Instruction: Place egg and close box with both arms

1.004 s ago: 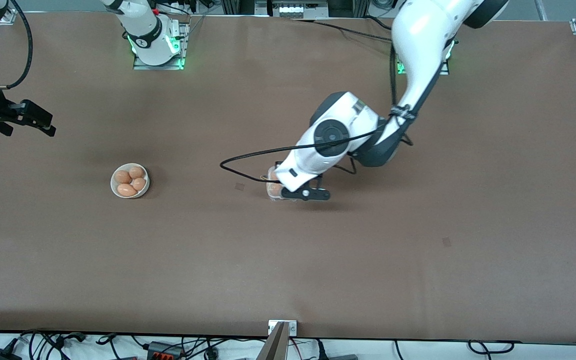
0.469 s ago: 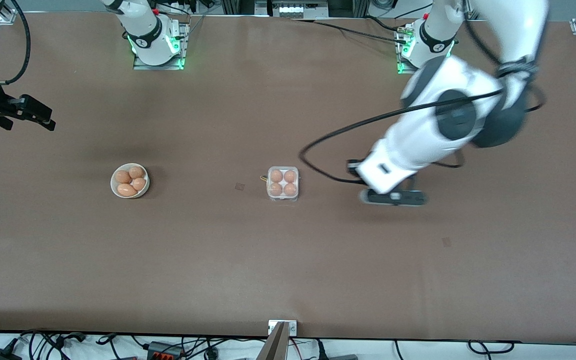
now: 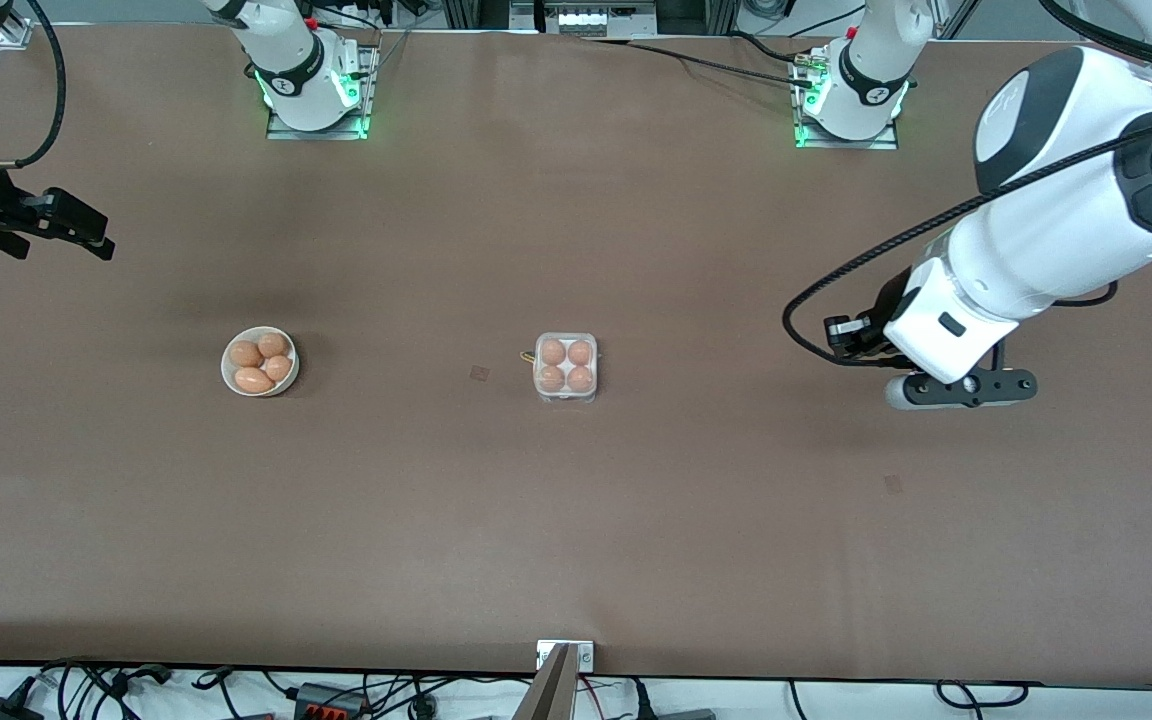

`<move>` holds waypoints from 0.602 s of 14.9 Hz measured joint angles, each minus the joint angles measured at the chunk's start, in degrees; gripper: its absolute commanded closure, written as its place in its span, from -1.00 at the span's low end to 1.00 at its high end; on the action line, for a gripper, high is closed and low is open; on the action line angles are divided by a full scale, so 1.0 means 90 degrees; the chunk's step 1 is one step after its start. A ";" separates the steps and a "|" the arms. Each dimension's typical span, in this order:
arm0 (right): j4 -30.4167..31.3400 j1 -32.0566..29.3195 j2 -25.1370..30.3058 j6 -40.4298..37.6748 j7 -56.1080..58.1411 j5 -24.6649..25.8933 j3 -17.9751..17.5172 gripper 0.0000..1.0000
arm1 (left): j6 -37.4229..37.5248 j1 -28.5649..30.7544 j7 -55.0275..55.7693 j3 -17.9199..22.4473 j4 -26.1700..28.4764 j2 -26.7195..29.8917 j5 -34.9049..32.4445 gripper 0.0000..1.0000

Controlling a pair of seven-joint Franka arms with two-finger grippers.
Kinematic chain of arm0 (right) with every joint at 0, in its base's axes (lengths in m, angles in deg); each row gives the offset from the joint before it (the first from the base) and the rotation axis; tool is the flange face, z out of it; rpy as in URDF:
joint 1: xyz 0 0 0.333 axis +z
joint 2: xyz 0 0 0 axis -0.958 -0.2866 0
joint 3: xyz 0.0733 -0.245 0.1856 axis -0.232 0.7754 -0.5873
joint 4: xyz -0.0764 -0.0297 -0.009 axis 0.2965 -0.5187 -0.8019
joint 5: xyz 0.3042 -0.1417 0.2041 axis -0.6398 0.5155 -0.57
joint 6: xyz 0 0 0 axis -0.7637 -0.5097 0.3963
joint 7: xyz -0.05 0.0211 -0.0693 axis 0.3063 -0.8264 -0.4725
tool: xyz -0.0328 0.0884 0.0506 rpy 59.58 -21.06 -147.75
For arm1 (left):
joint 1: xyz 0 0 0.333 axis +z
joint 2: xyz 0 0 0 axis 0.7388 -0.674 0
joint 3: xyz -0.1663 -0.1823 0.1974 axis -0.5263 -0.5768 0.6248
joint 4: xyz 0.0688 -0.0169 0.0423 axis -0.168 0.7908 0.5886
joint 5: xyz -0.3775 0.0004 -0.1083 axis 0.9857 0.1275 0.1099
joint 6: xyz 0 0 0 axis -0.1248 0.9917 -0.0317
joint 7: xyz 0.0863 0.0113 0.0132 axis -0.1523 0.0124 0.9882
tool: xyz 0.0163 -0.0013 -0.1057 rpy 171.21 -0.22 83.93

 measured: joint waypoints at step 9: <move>0.0000 -0.0004 0.0096 -0.0023 0.0000 0.0000 0.0017 -1.00 | 0.0443 0.0887 -0.1365 0.0017 0.0176 0.0417 -0.0003 1.00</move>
